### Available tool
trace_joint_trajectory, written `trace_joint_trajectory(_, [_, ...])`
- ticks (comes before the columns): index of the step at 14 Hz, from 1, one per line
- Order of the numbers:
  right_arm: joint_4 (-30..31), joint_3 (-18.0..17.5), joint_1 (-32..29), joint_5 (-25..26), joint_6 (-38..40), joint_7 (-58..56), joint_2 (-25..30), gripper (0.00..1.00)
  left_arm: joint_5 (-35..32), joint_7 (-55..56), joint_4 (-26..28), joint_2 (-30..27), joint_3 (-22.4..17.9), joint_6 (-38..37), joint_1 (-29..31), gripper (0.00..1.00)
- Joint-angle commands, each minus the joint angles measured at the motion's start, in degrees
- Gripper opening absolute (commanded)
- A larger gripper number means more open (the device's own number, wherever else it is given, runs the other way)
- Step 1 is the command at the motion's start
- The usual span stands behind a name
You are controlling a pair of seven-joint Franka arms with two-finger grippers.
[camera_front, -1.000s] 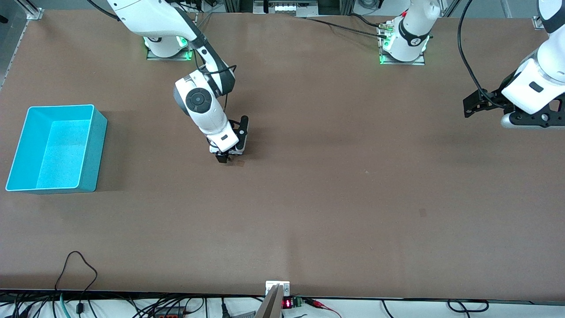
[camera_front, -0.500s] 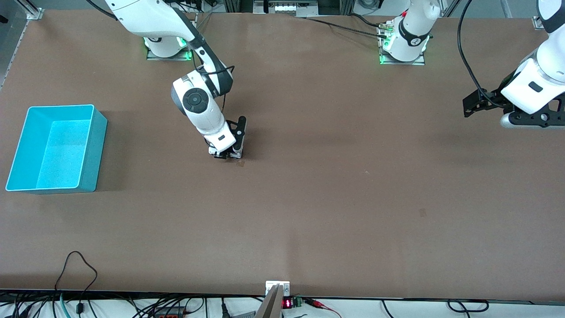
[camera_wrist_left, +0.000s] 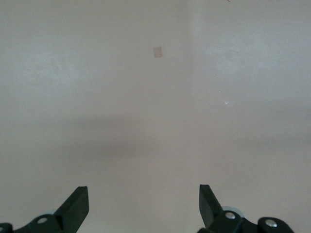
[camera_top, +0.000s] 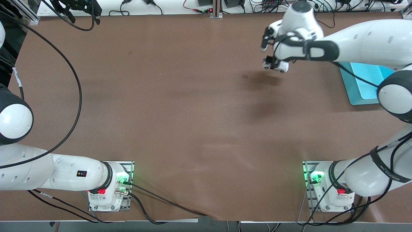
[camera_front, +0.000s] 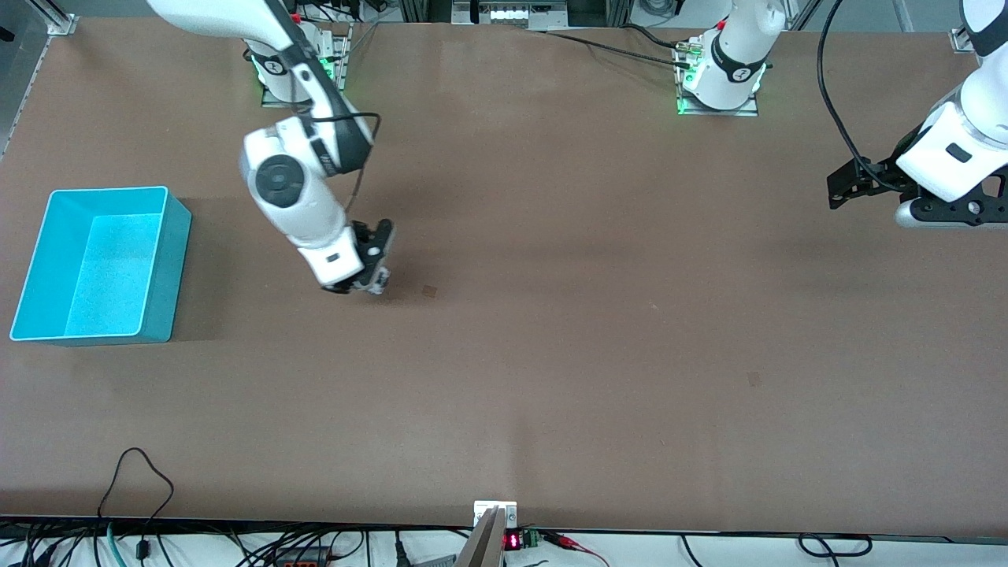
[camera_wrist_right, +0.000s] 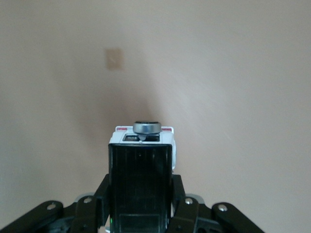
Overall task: Wind and store white jeep toy
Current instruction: 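Lift the jeep with the right gripper and carry it over the bin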
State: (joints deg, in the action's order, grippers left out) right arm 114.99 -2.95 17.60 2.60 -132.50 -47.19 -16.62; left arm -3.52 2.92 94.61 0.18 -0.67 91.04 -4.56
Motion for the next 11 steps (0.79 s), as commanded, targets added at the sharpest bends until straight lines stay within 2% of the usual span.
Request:
trace_joint_trajectory(1, [-1.25,1.18,-4.66,0.91,6.7,1.14,3.25,0.0,0.7,-0.9,-0.92,-0.27,-0.12,-1.21,0.26,1.0])
trace_joint_trajectory(5, [-2.57,5.84,-10.38,0.74,11.98,2.62,5.19,0.0,0.7,-0.9,-0.92,-0.27,-0.12,-1.39,0.26,1.0])
trace_joint_trajectory(6, [-2.67,7.24,-10.65,0.91,13.74,6.29,5.28,0.0,0.62,-0.9,-0.92,-0.27,-0.03,-1.39,0.17,1.0])
trace_joint_trajectory(8, [-2.93,11.19,-10.74,2.57,15.33,12.19,5.28,0.0,0.7,-0.9,-1.01,-0.27,-0.03,-1.13,0.08,1.0])
trace_joint_trajectory(11, [-2.84,17.7,-11.53,2.85,15.86,13.44,4.93,0.0,1.32,-0.9,-1.01,-0.09,-0.12,-0.86,0.61,1.0])
